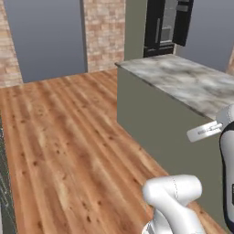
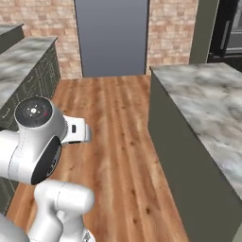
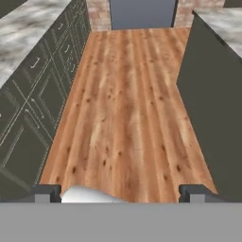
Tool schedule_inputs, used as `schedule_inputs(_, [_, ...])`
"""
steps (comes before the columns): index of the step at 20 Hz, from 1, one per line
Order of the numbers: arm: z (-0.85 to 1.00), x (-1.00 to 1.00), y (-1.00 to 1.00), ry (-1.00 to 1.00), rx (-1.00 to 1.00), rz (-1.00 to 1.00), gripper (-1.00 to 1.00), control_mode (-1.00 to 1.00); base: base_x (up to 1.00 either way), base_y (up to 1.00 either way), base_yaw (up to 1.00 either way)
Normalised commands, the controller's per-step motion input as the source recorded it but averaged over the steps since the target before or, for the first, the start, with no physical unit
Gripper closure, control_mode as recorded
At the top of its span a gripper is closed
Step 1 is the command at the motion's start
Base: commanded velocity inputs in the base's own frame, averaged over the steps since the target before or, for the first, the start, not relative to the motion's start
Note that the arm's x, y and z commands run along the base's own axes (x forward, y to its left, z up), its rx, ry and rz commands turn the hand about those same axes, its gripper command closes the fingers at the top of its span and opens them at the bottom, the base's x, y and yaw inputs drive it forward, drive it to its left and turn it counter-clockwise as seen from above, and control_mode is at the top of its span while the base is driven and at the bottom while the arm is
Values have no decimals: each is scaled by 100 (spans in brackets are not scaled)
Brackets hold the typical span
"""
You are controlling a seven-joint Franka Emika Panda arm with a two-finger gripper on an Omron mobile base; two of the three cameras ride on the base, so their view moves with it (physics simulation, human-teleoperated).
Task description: Pick up the pear and orange from the fridge and place one fruit on each plate on the dining counter.
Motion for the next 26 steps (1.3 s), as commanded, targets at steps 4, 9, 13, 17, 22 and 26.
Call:
schedule_inputs(4, [0, 0, 0, 0, 0, 0, -100, 100, 100, -44, 29])
schedule_inputs(9, [0, 0, 0, 0, 0, 0, -100, 100, 100, -23, 21])
schedule_inputs(13, [0, 0, 0, 0, 0, 0, -100, 100, 100, 0, 8])
schedule_inputs(17, [0, 0, 0, 0, 0, 0, -100, 100, 100, 0, 1])
schedule_inputs(22, [0, 0, 0, 0, 0, 0, -100, 100, 100, 0, 1])
schedule_inputs(26, [0, 0, 0, 0, 0, 0, -100, 100, 100, 1, 0])
